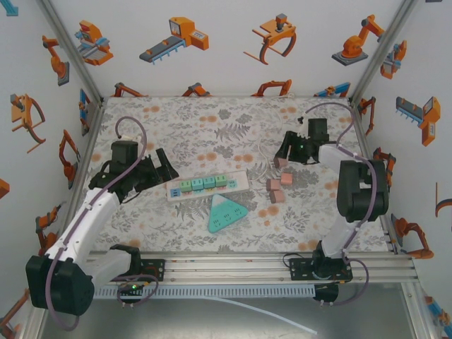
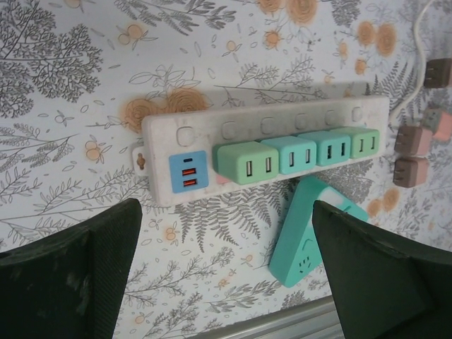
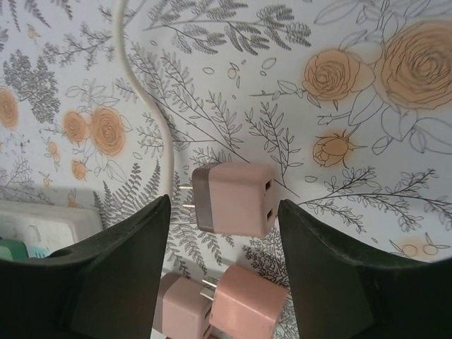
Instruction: Pull the plug off the socket
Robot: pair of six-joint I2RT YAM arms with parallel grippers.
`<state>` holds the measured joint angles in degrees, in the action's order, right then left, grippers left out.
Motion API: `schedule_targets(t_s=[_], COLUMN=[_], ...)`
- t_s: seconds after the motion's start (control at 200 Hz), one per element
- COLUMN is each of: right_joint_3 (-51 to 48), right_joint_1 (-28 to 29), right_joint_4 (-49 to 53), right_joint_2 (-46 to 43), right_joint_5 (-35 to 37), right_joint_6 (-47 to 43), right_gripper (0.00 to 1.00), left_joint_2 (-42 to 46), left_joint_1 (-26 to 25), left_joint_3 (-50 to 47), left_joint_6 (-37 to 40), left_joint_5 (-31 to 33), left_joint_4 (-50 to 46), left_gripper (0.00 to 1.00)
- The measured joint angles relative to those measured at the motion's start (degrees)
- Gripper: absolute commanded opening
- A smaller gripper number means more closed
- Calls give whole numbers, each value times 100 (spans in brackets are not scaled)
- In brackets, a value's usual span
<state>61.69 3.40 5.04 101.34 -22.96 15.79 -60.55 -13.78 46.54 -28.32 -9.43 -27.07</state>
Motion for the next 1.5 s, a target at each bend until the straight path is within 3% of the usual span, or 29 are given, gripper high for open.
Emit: schedule_targets(t_s=[0.215, 0.376, 0.591, 0.756, 0.961, 1.066, 1.262, 1.497], right_joint_3=[382, 573, 907, 1244, 1480, 1572, 1670, 1690], right_joint_1=[595, 1543, 2634, 3121, 3357, 3370, 3423, 3425], right_joint_4=[127, 195, 994, 1574, 1910, 1993, 2009, 2002], right_joint_2=[-636, -953, -745, -251, 382, 649, 859, 859], right_joint_5=[-164, -702, -1534, -1794, -1910, -1930, -1954, -1967], right_joint_6=[-1128, -2820, -5154, -6236, -6804, -6894, -6972, -7007], right_gripper=[56, 56, 56, 56, 53, 46, 40, 30], left_joint_2=[-197, -339, -710, -927, -1272, -1451, -1845, -2103], left_joint_1=[273, 470, 601, 623, 634, 632, 546, 352], left_joint_3=[59, 59, 59, 59, 57, 57, 57, 4], left_joint_6=[-243, -378, -433, -433, -431, -431, -442, -446], left_joint_5=[184, 166, 13, -68, -90, -162, -286, -339], left_joint_4=[-166, -168, -166, -164, -136, -46, 79, 225], left_gripper=[93, 90, 88, 86, 85, 80, 59, 54])
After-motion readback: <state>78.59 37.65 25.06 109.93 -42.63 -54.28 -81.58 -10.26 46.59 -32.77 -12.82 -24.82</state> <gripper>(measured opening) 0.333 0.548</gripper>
